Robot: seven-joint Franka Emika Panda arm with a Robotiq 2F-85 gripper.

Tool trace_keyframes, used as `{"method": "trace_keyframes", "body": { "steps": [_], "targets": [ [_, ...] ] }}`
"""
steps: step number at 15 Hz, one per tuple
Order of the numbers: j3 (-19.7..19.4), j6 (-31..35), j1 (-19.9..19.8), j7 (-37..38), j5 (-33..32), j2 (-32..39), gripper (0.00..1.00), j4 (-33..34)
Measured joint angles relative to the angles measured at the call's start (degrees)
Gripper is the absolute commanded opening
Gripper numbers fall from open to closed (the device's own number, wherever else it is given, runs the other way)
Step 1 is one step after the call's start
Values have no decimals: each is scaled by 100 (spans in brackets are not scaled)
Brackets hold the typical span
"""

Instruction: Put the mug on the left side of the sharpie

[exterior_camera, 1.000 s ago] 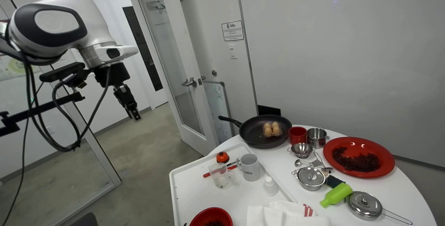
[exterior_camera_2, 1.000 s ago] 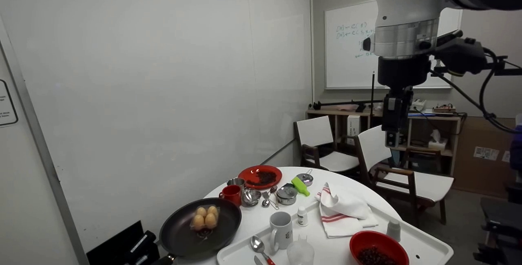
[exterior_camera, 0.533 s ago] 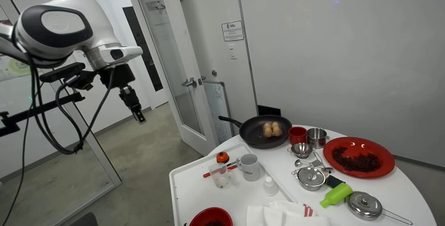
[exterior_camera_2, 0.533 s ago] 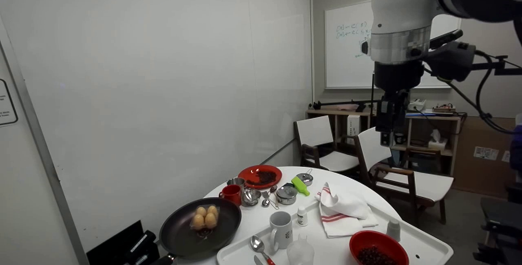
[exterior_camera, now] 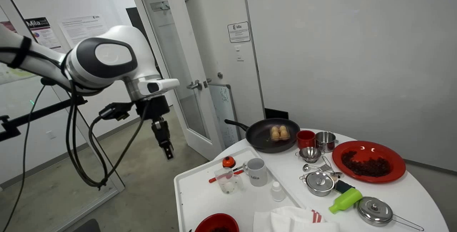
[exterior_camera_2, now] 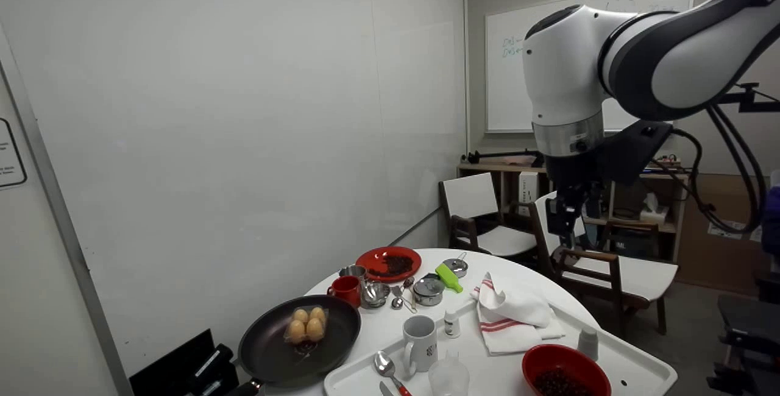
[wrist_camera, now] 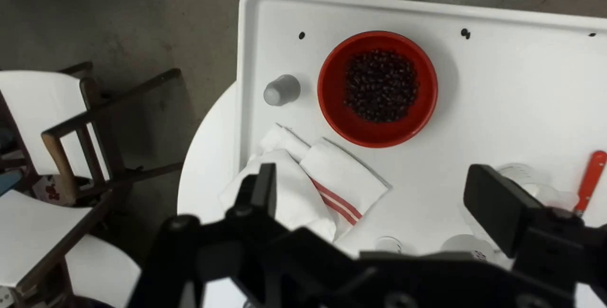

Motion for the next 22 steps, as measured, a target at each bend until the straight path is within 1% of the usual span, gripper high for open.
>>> {"method": "trace_keyframes", "body": {
  "steps": [2,5,8,10,13,16,19,22],
  "targets": [
    [-311,47,-10,57,-1,143,100,-65],
    [-747,185,-64,55,-1,177,100,-286],
    [-1008,405,-96,10,23,174,100,-552],
    [-1113,659,-95,-182,100,173,100,-735],
    [-1167,1221,-89,-889,365,184,100,-946],
    [-1189,1778,-83,-1872,605,226,100,-1030],
    [-1247,2044,-83,-2827,765,232,100,-1034],
    [-1272,2080,-83,-3058,790,232,100,-1034]
  ]
}}
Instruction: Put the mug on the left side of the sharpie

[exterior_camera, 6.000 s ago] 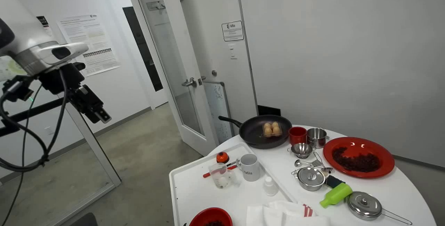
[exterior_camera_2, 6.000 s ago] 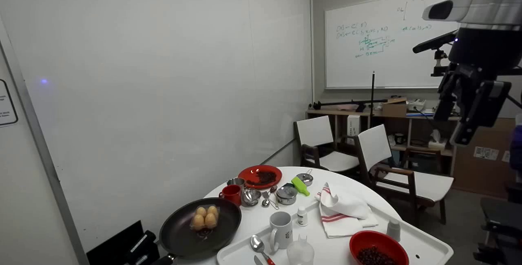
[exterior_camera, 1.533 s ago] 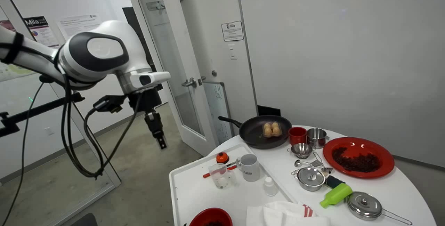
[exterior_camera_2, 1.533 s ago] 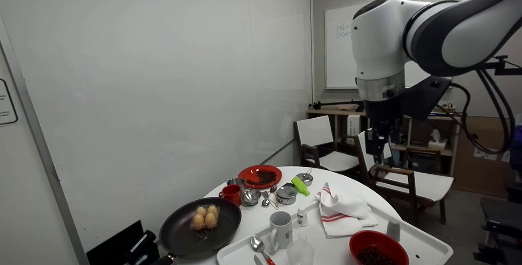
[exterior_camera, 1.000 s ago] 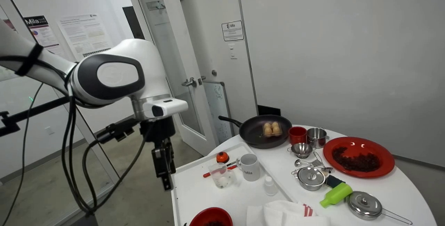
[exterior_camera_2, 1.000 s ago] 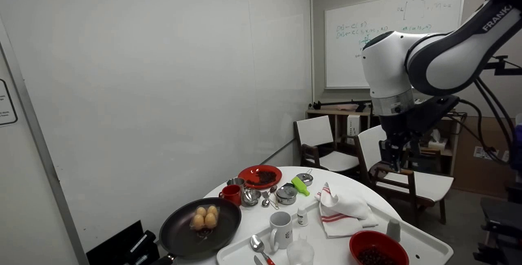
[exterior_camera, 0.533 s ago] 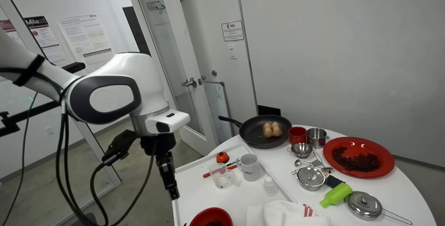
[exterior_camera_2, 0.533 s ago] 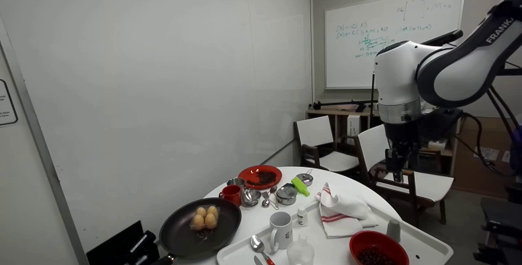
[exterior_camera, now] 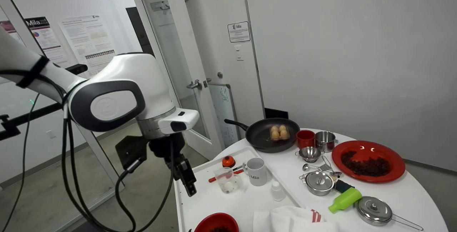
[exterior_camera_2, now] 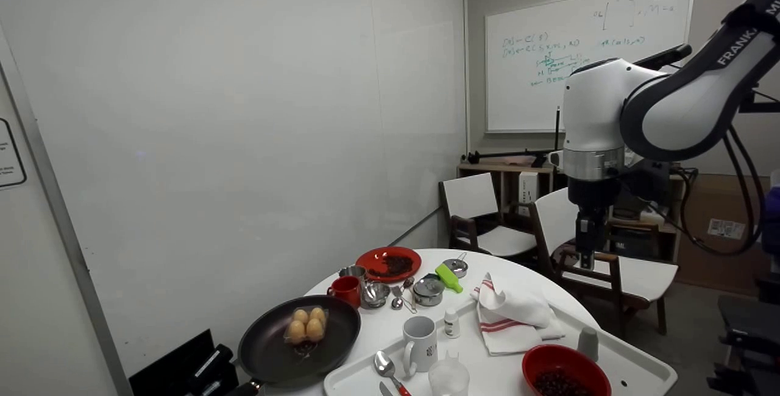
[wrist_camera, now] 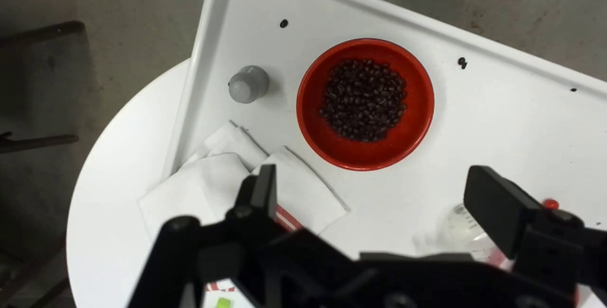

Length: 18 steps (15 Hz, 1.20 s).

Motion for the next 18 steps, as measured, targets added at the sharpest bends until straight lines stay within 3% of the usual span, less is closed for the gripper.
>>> {"method": "trace_keyframes", "body": {
  "steps": [5,12,18],
  "targets": [
    [0,37,-4,199,-199,254,100,80],
    [-284,273,13,332,-296,1977,100,1035],
    [-695,278,4,329,-283,2778,100,1561]
  ]
}}
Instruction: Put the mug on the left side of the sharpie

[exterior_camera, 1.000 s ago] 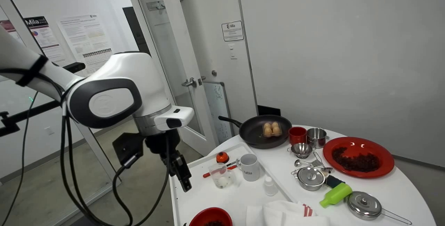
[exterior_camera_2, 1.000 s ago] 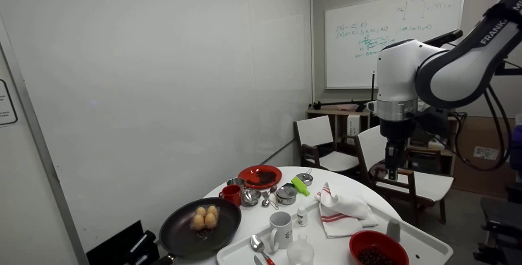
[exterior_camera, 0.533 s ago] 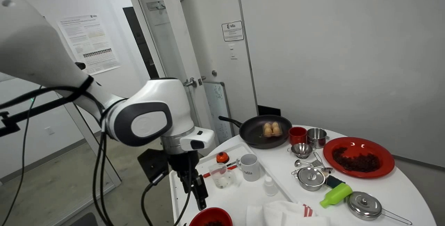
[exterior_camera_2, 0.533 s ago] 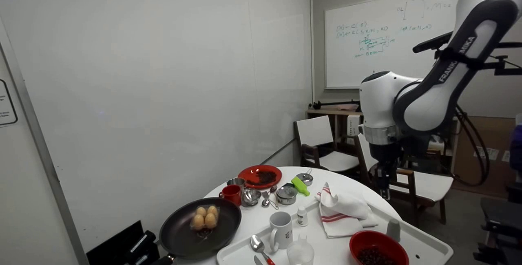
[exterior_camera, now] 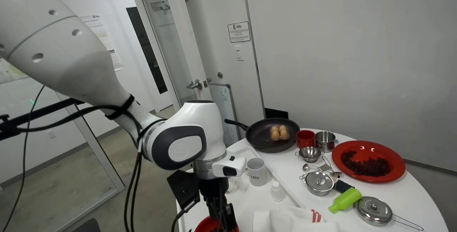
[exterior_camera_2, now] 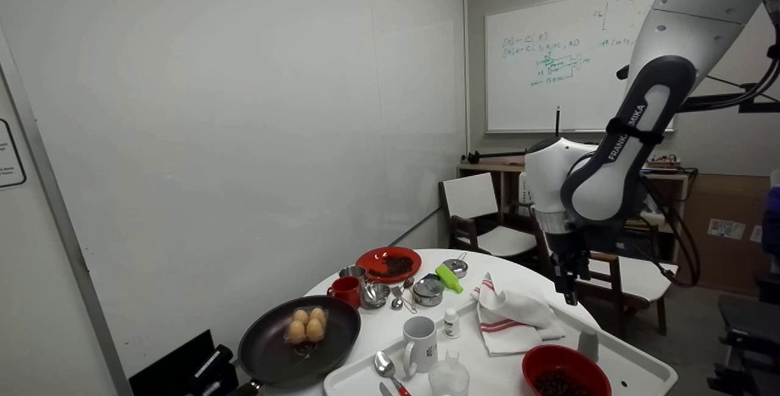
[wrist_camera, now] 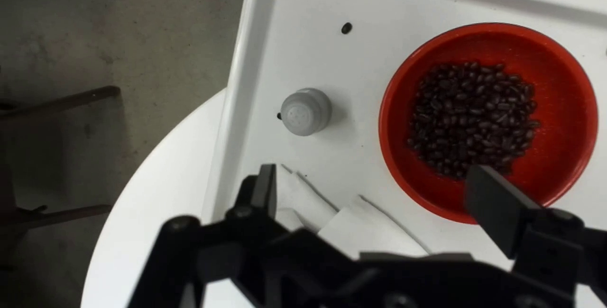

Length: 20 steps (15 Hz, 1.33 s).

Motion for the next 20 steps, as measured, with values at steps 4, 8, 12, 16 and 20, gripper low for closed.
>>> {"method": "trace_keyframes", "body": {
  "steps": [4,8,12,16,20],
  "targets": [
    [-251,1,-44,0,12,219,100,-3],
    [-351,125,-87,1,103,438,100,-8],
    [-349,426,-91,3,230,796,100,16],
    [-392,520,-89,35,334,1324,99,127],
    [-597,660,20,359,338,1793,99,348]
  ]
}}
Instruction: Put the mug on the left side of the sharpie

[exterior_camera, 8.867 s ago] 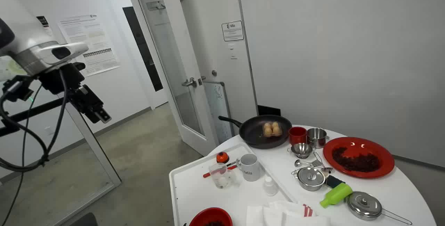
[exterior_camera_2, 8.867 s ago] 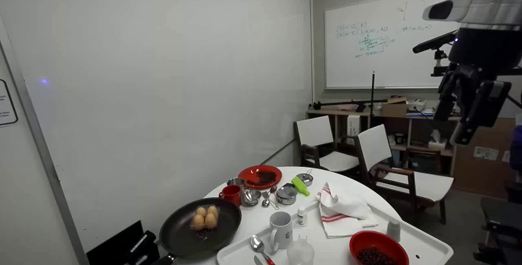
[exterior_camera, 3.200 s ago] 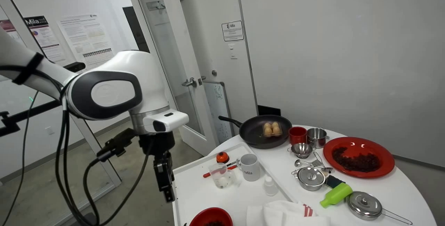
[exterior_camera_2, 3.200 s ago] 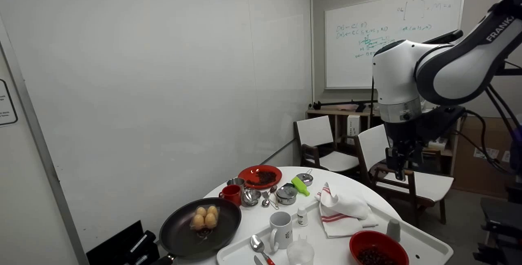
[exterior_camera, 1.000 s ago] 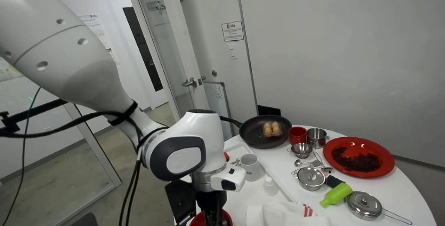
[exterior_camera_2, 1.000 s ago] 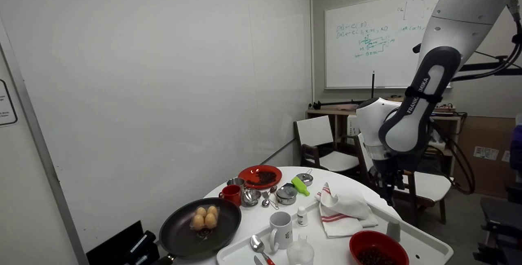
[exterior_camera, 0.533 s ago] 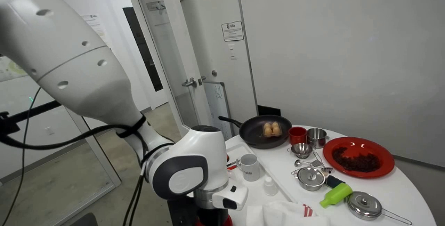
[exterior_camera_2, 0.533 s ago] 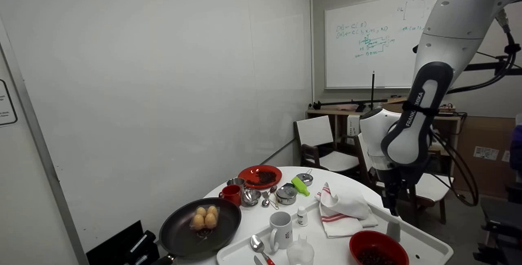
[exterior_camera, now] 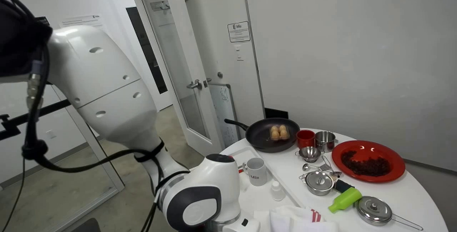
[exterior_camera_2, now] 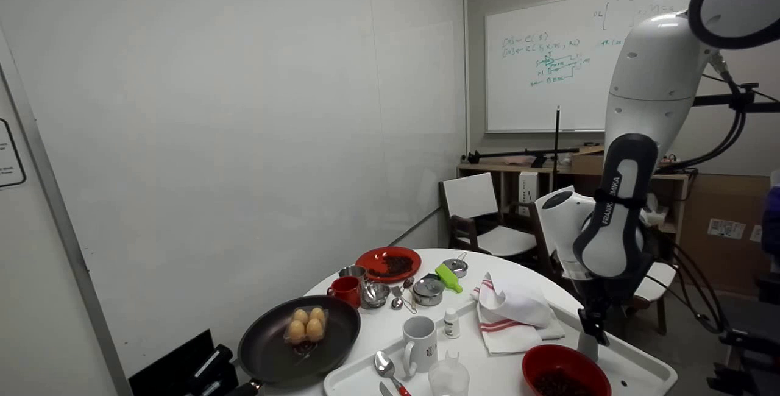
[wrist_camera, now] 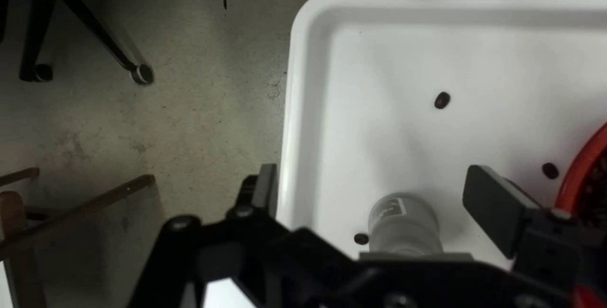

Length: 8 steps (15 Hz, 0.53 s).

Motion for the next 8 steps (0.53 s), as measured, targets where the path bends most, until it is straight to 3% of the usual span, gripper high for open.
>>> {"method": "trace_keyframes", "body": {
  "steps": [6,8],
  "targets": [
    [-172,83,184,410,21,263,98,285],
    [-226,101,282,560,39,325,91,363]
  ]
}}
